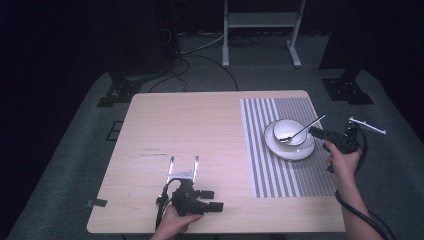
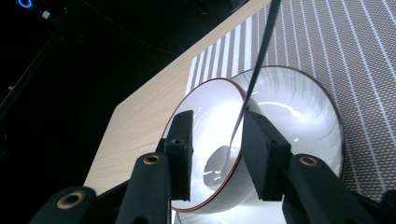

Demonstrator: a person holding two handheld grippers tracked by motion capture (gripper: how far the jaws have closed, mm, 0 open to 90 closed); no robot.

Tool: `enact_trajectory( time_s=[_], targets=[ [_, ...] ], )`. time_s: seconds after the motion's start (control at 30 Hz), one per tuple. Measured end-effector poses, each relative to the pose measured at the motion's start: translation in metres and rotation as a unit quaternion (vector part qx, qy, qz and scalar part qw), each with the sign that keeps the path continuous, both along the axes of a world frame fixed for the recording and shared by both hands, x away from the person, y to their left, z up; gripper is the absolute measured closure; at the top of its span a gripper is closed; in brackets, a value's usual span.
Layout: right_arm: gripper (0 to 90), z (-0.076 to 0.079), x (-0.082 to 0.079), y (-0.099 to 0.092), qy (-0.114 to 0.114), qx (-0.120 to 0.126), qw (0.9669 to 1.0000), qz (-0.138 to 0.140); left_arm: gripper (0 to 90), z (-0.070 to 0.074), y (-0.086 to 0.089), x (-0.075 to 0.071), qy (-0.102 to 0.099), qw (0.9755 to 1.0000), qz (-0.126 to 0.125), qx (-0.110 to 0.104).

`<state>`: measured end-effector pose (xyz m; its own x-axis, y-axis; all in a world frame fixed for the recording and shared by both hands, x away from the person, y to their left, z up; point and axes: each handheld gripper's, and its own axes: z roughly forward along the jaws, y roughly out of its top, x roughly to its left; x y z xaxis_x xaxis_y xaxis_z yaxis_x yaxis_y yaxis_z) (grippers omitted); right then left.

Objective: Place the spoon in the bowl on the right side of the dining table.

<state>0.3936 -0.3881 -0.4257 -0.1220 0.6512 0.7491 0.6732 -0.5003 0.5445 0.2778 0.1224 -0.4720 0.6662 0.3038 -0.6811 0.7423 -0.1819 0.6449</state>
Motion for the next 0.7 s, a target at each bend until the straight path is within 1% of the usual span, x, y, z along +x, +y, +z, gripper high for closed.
enact_trajectory(
  time_s=[0.17, 0.37, 0.53, 0.7],
  targets=[
    [62.1, 0.001, -0.004, 0.004, -0.005, -0.005, 0.9999, 0.008, 6.9, 0.000, 0.000, 0.001, 0.000, 1.0000, 0.000, -0.001],
    [61.3, 0.000, -0.010, 0.008, -0.011, -0.002, 0.9998, 0.016, 6.9, 0.001, 0.001, 0.001, -0.001, 1.0000, 0.002, -0.002],
    [60.1, -0.002, -0.016, 0.010, -0.015, -0.009, 0.9996, 0.022, 6.9, 0.001, 0.001, 0.001, -0.002, 1.0000, 0.001, -0.001],
    [59.3, -0.002, -0.023, 0.014, -0.017, -0.007, 0.9993, 0.032, 6.9, 0.001, 0.001, 0.002, -0.002, 1.0000, 0.001, -0.002]
  ],
)
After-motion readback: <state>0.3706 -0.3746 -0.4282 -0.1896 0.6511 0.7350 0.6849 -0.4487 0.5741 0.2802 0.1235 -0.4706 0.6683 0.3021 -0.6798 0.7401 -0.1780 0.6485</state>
